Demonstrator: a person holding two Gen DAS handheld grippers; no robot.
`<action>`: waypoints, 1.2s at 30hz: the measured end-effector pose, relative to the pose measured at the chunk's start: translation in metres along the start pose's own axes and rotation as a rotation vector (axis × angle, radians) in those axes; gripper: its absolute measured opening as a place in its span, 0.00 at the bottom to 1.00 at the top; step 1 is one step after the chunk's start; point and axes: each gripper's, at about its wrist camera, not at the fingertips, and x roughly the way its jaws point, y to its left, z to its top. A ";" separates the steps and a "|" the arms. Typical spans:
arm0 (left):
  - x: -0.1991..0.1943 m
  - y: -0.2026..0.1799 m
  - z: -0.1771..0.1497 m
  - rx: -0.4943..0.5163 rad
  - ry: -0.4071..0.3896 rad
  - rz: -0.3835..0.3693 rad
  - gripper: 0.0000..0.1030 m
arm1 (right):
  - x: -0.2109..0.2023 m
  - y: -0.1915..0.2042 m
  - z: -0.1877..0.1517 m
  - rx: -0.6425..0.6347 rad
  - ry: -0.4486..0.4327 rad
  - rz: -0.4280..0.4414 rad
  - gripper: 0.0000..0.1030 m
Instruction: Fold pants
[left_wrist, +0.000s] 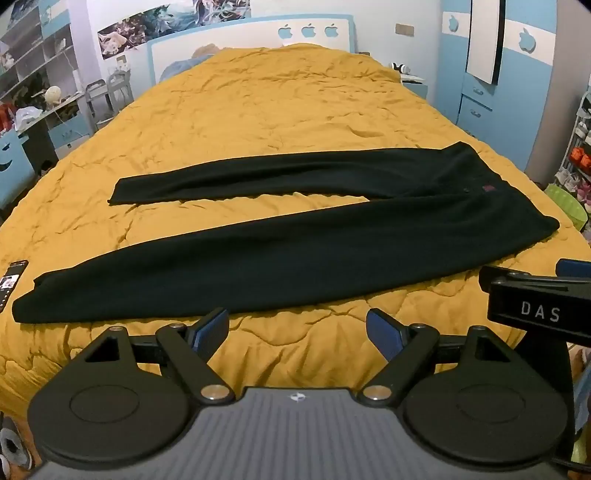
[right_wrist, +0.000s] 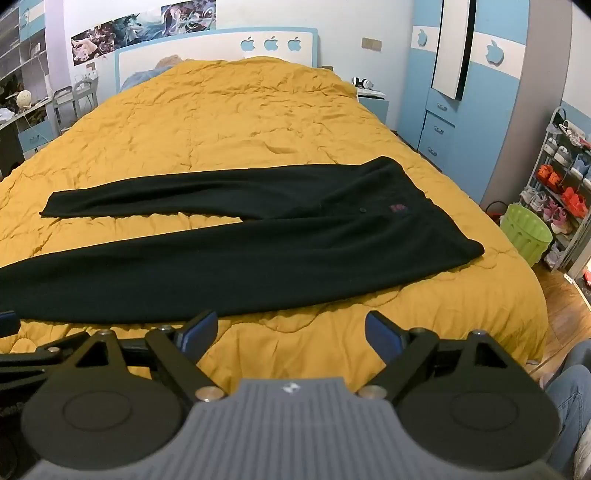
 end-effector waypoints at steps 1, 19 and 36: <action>0.000 0.000 0.000 0.000 0.001 0.000 0.95 | 0.000 0.000 0.000 0.000 0.000 0.000 0.81; 0.000 0.000 -0.002 0.008 0.001 0.005 0.95 | 0.000 0.000 -0.001 -0.001 0.002 0.000 0.81; 0.001 0.001 -0.009 0.011 0.001 0.007 0.95 | 0.000 0.000 0.000 -0.002 0.003 0.000 0.81</action>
